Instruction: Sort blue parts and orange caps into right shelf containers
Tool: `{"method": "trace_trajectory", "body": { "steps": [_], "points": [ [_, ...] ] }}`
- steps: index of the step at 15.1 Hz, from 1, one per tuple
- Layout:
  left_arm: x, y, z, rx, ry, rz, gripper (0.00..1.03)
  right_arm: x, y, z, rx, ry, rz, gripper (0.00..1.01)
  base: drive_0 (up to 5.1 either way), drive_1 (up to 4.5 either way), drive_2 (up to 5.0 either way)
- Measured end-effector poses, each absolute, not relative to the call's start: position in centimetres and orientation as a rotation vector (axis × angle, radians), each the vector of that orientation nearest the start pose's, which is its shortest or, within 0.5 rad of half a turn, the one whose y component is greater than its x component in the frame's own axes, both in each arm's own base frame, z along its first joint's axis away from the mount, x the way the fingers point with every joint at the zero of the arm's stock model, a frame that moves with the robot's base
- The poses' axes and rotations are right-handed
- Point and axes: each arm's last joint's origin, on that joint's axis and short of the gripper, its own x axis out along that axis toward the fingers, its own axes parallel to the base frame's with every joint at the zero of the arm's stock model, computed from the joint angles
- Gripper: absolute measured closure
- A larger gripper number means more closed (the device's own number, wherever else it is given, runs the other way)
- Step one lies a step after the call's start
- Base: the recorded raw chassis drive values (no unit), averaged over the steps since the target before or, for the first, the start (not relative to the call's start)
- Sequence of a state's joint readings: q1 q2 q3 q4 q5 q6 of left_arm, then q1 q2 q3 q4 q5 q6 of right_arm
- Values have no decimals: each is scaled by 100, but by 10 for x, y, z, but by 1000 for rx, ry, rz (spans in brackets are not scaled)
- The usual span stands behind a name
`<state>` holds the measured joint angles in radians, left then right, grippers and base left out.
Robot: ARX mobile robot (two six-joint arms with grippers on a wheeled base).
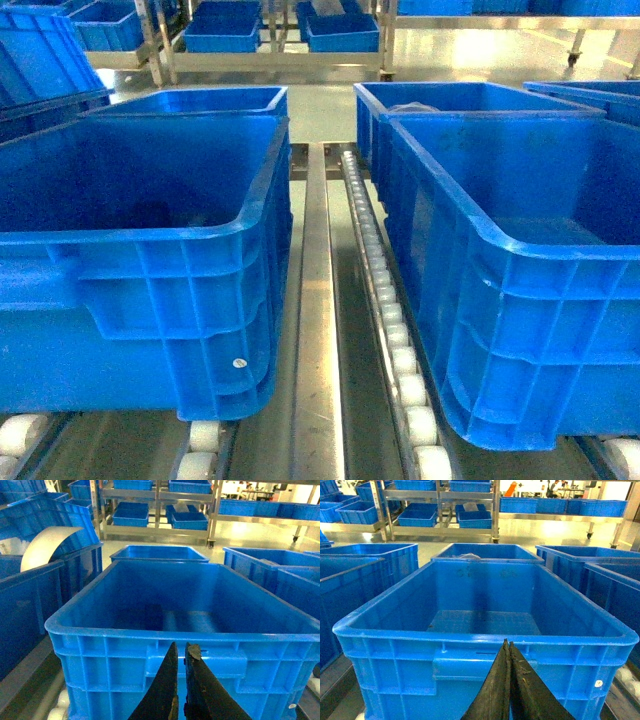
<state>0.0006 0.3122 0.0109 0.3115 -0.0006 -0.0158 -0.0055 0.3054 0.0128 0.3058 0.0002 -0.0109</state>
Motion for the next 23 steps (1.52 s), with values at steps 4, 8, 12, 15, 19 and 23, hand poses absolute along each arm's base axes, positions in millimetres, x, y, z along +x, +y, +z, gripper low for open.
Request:
{"method": "trace_trajectory", "body": {
  "steps": [4, 8, 12, 15, 19, 23],
  "points": [
    [111, 0, 170, -16, -13, 1, 101, 111, -1, 171, -11, -14, -6, 99, 0, 0, 0],
    [103, 0, 165, -15, 29, 2, 101, 101, 0, 164, -10, 41, -2, 99, 0, 0, 0],
    [98, 0, 166, -15, 9, 1, 101, 97, -1, 166, -9, 4, -7, 99, 0, 0, 0],
    [98, 0, 166, -15, 4, 1, 87, 97, 0, 167, -8, -3, -5, 84, 0, 0, 0],
    [98, 0, 166, -15, 4, 1, 15, 97, 0, 167, -8, -3, -5, 12, 0, 0, 0],
    [98, 0, 166, -14, 4, 1, 5, 97, 0, 167, -8, -3, -5, 3, 0, 0, 0]
  ]
}}
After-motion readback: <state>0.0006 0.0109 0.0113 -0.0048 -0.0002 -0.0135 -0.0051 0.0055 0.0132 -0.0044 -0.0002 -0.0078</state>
